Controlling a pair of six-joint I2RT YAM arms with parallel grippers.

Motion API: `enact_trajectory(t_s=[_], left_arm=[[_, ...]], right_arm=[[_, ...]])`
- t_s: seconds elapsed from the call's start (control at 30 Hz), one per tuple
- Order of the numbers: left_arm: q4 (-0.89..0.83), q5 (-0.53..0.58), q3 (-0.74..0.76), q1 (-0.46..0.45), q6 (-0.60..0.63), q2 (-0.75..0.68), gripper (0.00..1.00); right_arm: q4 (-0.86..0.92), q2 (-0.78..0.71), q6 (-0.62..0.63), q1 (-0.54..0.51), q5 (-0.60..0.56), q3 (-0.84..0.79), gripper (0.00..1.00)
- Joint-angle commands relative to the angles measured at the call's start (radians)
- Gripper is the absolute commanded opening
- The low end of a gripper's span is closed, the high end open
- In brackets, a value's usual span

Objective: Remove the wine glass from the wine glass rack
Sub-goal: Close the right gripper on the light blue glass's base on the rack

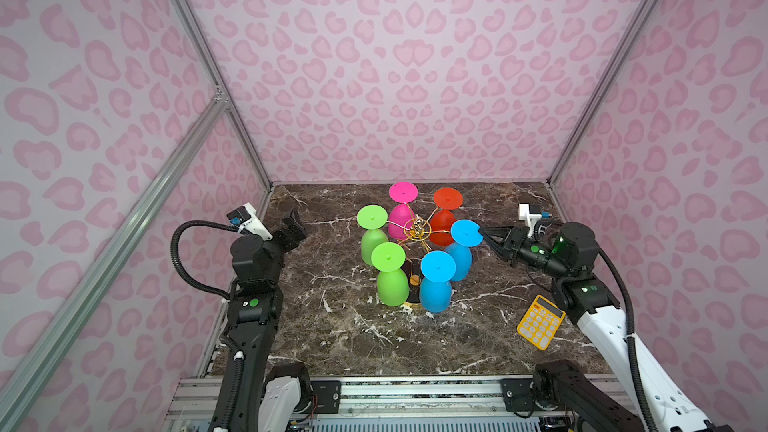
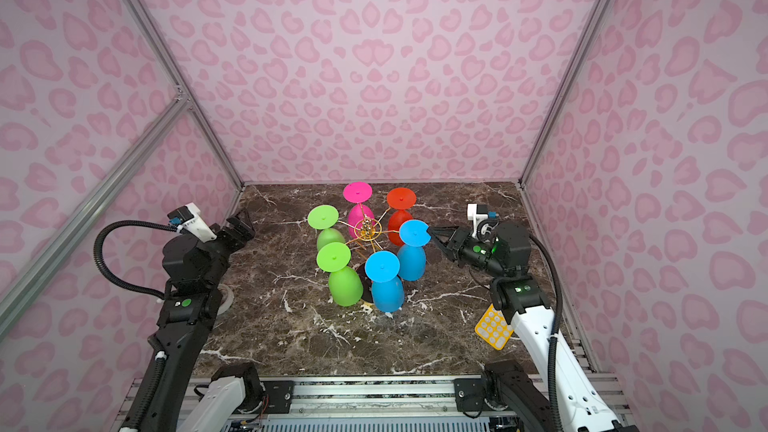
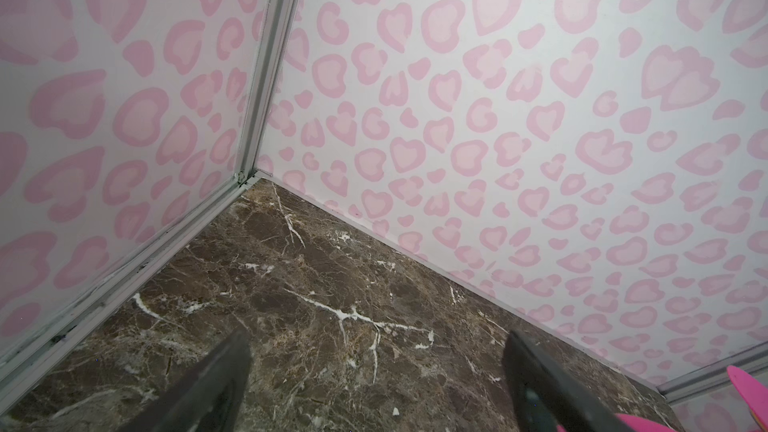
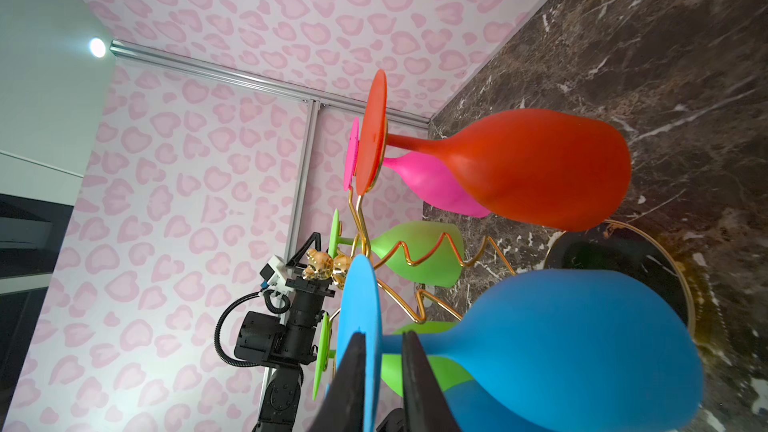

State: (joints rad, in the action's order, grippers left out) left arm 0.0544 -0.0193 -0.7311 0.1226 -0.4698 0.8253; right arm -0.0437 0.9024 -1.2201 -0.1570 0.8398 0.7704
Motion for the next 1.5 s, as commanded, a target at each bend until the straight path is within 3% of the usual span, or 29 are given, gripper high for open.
enact_trajectory(t_s=[0.0, 0.1, 0.23, 0.6, 1.47], left_arm=[[0.021, -0.007, 0.002, 0.002, -0.013, 0.000, 0.96], [0.021, -0.011, 0.003, 0.004, -0.015, 0.001, 0.96], [0.019, -0.011, 0.002, 0.006, -0.016, 0.000, 0.96], [0.018, -0.013, 0.001, 0.012, -0.024, 0.007, 0.96], [0.013, -0.015, 0.006, 0.018, -0.034, -0.008, 0.96]], right_arm=[[-0.049, 0.003, -0.021, -0.003, 0.016, -0.004, 0.18], [-0.050, 0.007, -0.026, -0.003, 0.018, -0.003, 0.18], [-0.044, 0.007, -0.025, -0.003, 0.015, -0.002, 0.29], [-0.041, 0.015, -0.032, -0.004, 0.013, -0.008, 0.15], [-0.030, 0.029, -0.068, -0.003, 0.015, 0.049, 0.00]])
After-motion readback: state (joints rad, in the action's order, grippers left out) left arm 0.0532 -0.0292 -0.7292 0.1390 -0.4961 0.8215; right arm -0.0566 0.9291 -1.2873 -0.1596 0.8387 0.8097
